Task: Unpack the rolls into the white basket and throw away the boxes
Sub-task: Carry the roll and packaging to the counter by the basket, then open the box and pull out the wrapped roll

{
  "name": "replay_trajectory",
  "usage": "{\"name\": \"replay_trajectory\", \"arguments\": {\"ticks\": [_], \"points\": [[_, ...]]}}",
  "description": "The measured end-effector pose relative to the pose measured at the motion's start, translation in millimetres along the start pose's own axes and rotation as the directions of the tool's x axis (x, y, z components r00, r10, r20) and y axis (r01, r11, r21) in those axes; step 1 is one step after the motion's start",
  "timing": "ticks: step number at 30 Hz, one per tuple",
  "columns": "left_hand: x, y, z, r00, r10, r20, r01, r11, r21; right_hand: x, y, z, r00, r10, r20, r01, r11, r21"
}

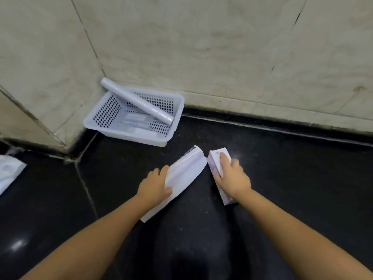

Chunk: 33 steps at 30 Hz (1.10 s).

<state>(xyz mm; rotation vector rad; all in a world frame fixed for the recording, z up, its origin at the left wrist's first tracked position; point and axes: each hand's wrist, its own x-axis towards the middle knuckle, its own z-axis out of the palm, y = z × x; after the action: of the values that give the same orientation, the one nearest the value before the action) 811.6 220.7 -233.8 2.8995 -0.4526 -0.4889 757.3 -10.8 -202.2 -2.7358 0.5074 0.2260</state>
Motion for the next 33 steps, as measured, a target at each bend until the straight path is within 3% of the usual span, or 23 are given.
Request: {"name": "replay_trajectory", "arguments": {"ticks": [3, 8, 17, 20, 22, 23, 26, 30, 33], "points": [[4, -7, 10, 0.995, 0.070, -0.071, -0.064, 0.994, 0.083, -3, -4, 13, 0.998, 0.025, -0.062, -0.029, 0.997, -0.073], [8, -11, 12, 0.995, 0.091, -0.047, -0.089, 0.995, 0.051, -1, -2, 18, 0.997, 0.030, -0.074, -0.036, 0.996, -0.083], [15, 26, -19, 0.995, 0.087, -0.042, -0.092, 0.986, -0.142, -14, 7, -14, 0.982, -0.042, -0.183, 0.089, 0.961, 0.261], [17, 49, -34, 0.981, 0.122, -0.153, -0.150, 0.971, -0.186, -24, 7, -28, 0.958, -0.094, -0.271, 0.172, 0.944, 0.282], [14, 69, -43, 0.950, 0.189, -0.249, -0.276, 0.882, -0.381, -31, 5, -33, 0.935, -0.106, -0.339, 0.201, 0.945, 0.259], [10, 80, -49, 0.949, 0.212, -0.234, -0.308, 0.785, -0.538, -33, 3, -36, 0.925, -0.100, -0.367, 0.200, 0.949, 0.245], [1, 113, -65, 0.960, 0.265, -0.086, -0.208, 0.477, -0.854, -40, -5, -42, 0.908, -0.075, -0.412, 0.187, 0.953, 0.239], [2, 128, -80, 0.981, 0.188, -0.055, -0.109, 0.293, -0.950, -46, -8, -51, 0.897, -0.188, -0.400, 0.313, 0.909, 0.275], [5, 113, -89, 0.957, 0.285, -0.045, -0.120, 0.252, -0.960, -38, -6, -75, 0.886, -0.106, -0.452, 0.356, 0.780, 0.514]]}}
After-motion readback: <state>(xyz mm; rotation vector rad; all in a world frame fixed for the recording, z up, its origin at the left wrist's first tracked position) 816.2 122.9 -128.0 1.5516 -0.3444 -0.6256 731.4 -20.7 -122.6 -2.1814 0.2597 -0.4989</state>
